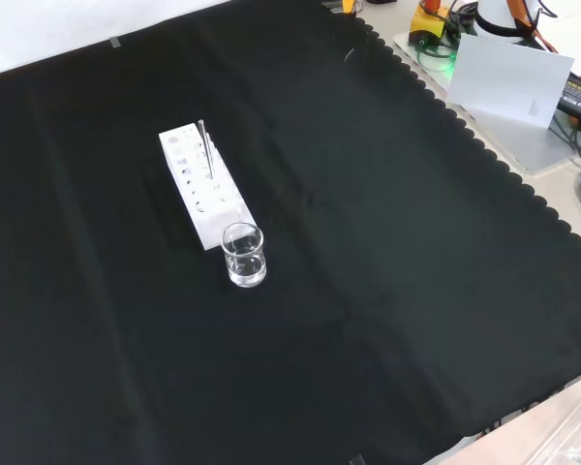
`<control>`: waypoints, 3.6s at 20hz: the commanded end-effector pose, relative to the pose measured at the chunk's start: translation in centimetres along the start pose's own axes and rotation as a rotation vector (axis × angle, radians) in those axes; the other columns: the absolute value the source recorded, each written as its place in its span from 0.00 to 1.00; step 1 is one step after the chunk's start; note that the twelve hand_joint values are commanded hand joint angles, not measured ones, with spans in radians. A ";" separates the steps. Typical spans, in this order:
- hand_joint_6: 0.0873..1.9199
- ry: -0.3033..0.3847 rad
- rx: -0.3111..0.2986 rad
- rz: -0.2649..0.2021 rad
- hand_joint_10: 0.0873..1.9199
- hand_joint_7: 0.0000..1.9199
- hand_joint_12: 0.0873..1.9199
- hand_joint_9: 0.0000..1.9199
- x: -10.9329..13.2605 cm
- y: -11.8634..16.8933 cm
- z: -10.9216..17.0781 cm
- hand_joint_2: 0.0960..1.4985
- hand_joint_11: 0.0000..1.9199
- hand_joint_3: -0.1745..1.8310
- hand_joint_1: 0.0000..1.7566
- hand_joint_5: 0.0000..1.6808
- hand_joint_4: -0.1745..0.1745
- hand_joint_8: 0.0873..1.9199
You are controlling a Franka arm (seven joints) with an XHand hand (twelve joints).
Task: Take the glass rod from the white test tube rack.
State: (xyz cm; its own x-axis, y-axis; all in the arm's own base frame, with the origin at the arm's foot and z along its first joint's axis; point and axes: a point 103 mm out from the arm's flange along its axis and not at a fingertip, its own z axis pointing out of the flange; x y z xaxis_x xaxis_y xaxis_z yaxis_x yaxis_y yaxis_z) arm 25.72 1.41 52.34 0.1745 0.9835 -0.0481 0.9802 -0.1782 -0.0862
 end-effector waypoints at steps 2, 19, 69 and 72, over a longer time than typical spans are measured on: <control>0.00 0.019 -0.015 -0.019 0.00 0.00 0.00 0.01 -0.8 0.5 0.5 0.65 0.00 0.12 0.33 0.00 0.06 0.00; 0.00 0.040 -0.056 -0.137 0.22 0.00 0.32 0.00 0.3 8.1 1.5 0.63 0.00 0.15 0.33 0.02 0.06 0.13; 0.00 -0.023 -0.005 -0.272 0.44 0.06 0.73 0.18 8.2 26.4 13.4 0.56 0.09 0.28 0.36 0.15 0.00 0.42; 0.00 0.004 -0.001 -0.289 0.44 0.07 0.73 0.20 8.0 27.6 14.5 0.56 0.10 0.28 0.35 0.16 0.00 0.42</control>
State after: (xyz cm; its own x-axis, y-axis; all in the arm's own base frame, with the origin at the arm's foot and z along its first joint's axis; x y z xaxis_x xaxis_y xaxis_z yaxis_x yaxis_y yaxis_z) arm 51.53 2.96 36.03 -0.0886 0.9959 -0.0181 0.9925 0.0867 -0.0864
